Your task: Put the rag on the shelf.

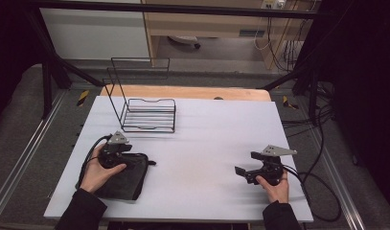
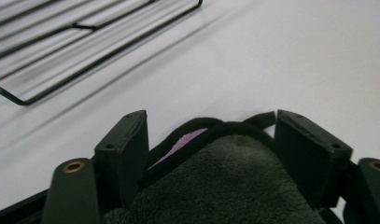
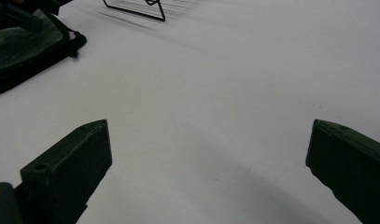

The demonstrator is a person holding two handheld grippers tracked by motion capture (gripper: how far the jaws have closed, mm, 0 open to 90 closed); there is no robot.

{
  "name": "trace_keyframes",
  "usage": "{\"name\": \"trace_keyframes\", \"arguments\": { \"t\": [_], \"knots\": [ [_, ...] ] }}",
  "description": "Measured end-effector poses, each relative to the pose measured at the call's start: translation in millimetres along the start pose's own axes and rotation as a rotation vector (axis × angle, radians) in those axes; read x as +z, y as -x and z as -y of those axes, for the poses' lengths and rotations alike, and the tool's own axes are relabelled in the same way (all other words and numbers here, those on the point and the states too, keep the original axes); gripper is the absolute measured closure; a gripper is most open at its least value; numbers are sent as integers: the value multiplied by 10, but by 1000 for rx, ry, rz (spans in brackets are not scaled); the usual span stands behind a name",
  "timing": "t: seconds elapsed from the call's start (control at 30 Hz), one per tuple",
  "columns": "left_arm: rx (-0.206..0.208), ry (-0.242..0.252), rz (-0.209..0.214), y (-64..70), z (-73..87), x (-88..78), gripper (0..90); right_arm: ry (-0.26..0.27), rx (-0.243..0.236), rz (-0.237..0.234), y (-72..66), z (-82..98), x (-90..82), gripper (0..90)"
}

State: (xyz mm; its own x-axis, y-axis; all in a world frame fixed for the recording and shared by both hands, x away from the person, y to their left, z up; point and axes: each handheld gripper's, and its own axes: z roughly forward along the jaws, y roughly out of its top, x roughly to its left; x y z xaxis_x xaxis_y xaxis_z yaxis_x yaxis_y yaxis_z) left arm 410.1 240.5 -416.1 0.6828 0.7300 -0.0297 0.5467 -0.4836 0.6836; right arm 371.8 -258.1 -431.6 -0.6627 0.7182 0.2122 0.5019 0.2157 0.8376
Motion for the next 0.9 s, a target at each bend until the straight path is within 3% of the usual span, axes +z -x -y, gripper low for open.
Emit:
{"name": "trace_keyframes", "arguments": {
  "t": [0.2,0.3,0.47,0.73,0.9],
  "knots": [
    [-24,-44,27,-92,30,149,360,-7,1,1,-2,4,10,10],
    [-17,-56,38,-102,31,208,369,-7,-4,0,1,4,14,11],
    [-24,-62,67,-133,51,226,385,-8,-7,-2,-1,6,19,12],
    [-27,-73,66,-104,59,238,423,-12,-3,-3,-4,7,24,12],
    [-34,-87,86,-94,53,232,517,-14,-7,-4,-4,9,27,13]
  ]
}}
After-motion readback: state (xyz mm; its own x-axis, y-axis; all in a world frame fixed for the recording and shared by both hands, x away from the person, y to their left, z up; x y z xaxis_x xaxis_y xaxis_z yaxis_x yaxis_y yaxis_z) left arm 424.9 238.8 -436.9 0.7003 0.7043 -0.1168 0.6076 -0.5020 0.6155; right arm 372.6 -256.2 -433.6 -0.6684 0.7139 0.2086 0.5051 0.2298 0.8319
